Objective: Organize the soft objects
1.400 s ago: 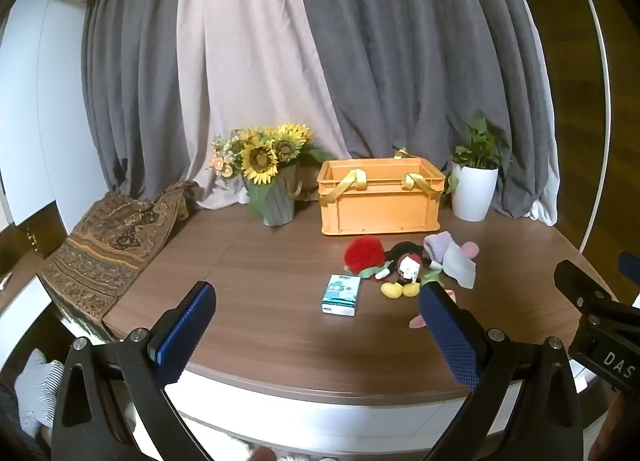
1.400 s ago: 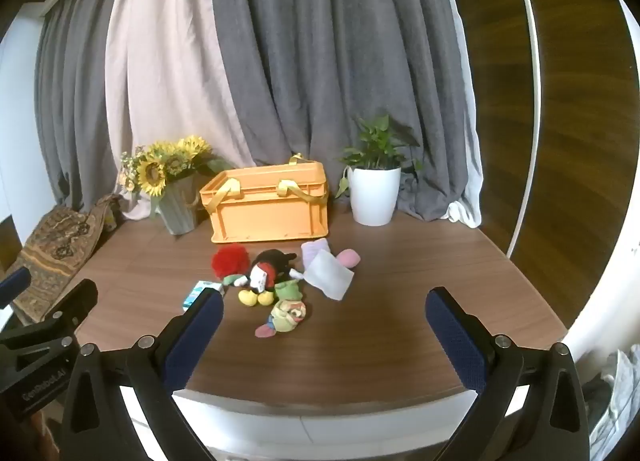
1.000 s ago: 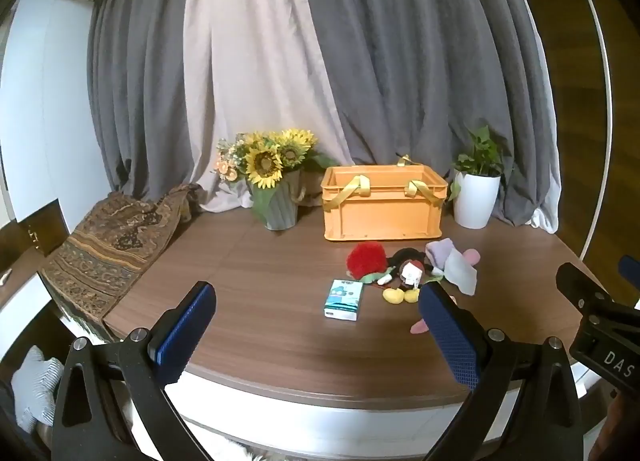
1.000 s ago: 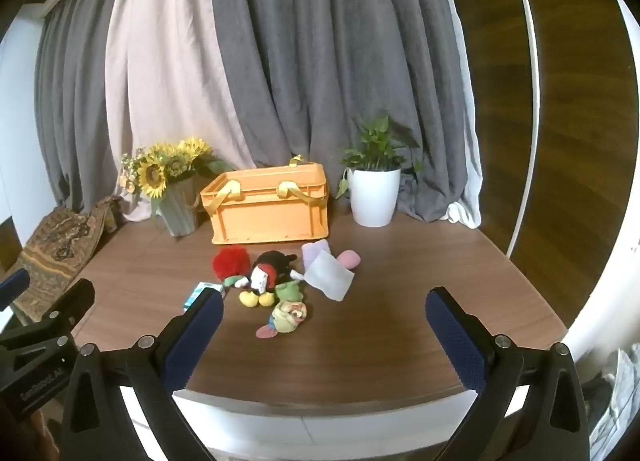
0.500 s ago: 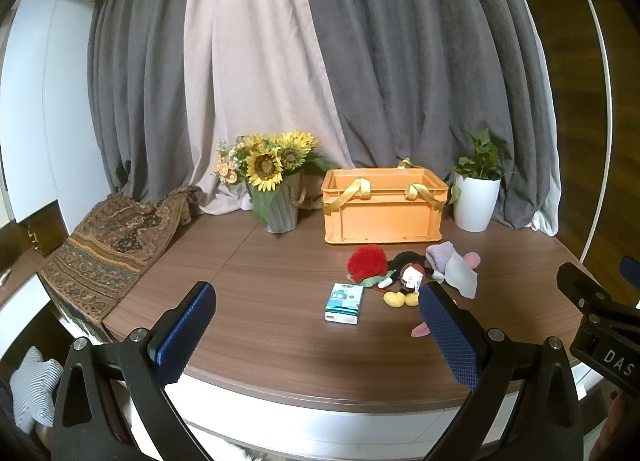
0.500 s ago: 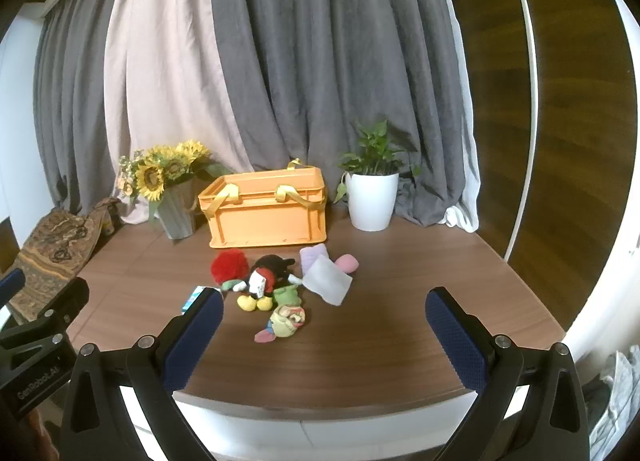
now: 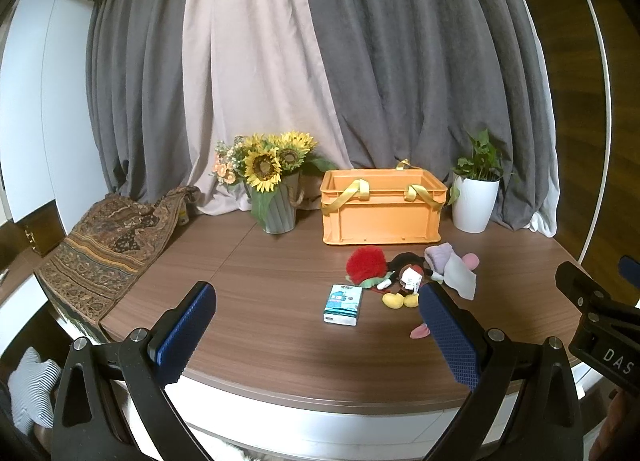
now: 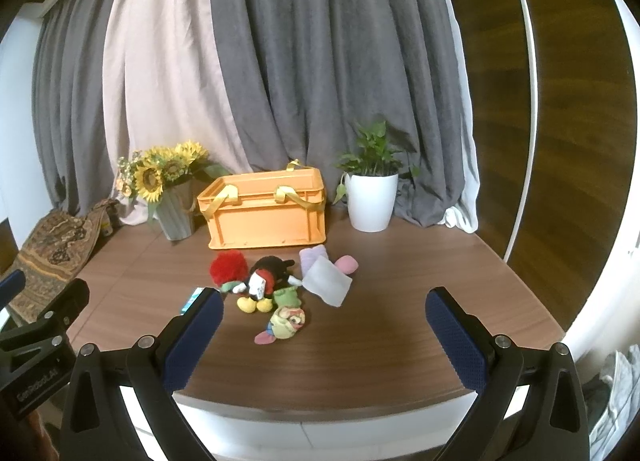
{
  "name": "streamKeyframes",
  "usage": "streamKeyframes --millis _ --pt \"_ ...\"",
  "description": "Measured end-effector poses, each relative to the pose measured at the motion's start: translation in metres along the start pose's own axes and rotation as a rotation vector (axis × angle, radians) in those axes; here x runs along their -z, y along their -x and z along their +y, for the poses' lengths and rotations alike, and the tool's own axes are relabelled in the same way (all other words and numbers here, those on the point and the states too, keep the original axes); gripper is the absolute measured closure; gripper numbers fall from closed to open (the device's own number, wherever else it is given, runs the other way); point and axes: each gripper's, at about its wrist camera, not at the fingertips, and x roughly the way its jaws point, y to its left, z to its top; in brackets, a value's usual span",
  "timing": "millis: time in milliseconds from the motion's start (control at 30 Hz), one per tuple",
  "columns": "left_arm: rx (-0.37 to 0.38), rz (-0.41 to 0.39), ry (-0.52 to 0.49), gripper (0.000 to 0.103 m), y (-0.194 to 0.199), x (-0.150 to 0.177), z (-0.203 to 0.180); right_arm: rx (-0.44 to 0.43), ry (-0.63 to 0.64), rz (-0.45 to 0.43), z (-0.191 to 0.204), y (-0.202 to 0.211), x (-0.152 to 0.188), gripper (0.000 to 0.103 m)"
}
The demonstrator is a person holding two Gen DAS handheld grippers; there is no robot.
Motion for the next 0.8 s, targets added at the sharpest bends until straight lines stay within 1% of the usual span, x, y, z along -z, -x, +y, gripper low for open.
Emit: streamKeyframes --millis 400,800 --pt "0.021 0.002 0.001 0.000 -0.0039 -0.0037 -0.0046 0.005 0.000 0.000 -0.0018 -0.0006 0.0012 0.000" --pt "0.029 0.002 0.002 0.000 -0.0031 0.0019 -0.0028 0.007 -0.003 0.001 -0.0042 -0.0031 0.0019 0.000"
